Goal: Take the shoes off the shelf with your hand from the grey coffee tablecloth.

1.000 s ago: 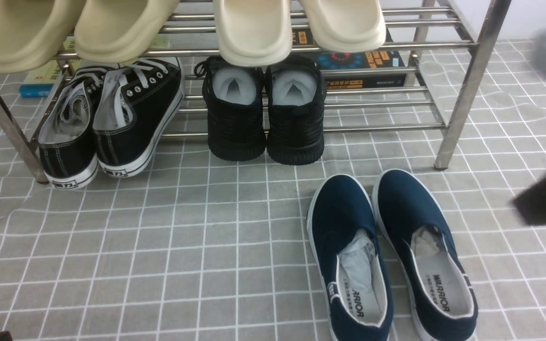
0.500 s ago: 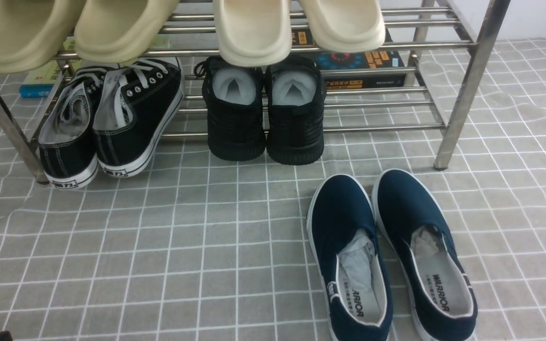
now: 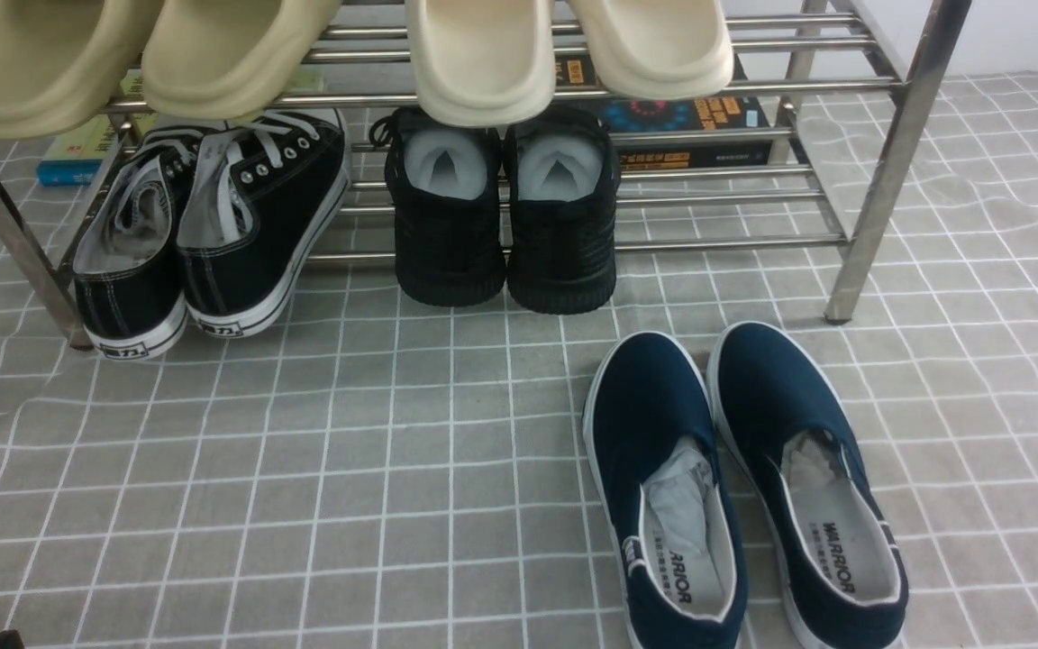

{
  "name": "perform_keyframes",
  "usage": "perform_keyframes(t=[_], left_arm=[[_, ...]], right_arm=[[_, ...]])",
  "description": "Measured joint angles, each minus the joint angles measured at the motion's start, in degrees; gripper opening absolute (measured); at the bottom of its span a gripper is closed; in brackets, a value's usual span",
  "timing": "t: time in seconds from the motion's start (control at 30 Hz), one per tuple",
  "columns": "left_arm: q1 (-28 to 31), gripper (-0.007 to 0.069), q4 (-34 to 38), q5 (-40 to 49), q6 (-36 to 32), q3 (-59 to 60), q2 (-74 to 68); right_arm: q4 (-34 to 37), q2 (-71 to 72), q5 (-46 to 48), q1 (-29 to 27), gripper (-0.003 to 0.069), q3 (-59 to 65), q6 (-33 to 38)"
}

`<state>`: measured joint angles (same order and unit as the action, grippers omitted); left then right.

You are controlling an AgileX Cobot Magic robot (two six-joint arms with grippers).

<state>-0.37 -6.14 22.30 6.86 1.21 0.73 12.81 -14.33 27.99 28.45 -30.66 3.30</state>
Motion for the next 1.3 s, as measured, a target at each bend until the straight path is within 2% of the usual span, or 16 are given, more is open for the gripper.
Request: perform_keyframes(t=[0.3, 0.47, 0.67, 0.77, 0.87, 1.03, 1.3], left_arm=[[0.00, 0.0240, 0.00, 0.00, 0.00, 0.00, 0.00], [0.00, 0.0240, 0.00, 0.00, 0.00, 0.00, 0.00], [0.00, 0.0240, 0.00, 0.00, 0.00, 0.00, 0.00], [0.00, 0.0240, 0.00, 0.00, 0.00, 0.00, 0.00], [0.00, 0.0240, 0.00, 0.00, 0.00, 0.00, 0.00], [0.00, 0.0240, 0.00, 0.06, 0.00, 0.00, 0.00], [0.00, 0.0240, 0.00, 0.06, 0.00, 0.00, 0.00]], right_arm=[[-0.01, 0.00, 0.03, 0.00, 0.0000, 0.16, -0.01], [-2.77, 0.14, -7.47, -0.99, 0.0002, 6.51, -0.01], [-4.90, 4.12, -9.63, -9.90, 0.0006, 17.03, -0.01], [-6.68, 9.21, -9.07, -18.06, 0.0010, 24.37, -0.01], [-7.44, 12.99, -8.30, -22.51, 0.0013, 28.15, -0.17], [-7.61, 14.88, -6.90, -26.78, 0.0020, 31.55, -3.30], [-9.48, 14.88, -5.82, -28.48, 0.0029, 31.50, -4.08]])
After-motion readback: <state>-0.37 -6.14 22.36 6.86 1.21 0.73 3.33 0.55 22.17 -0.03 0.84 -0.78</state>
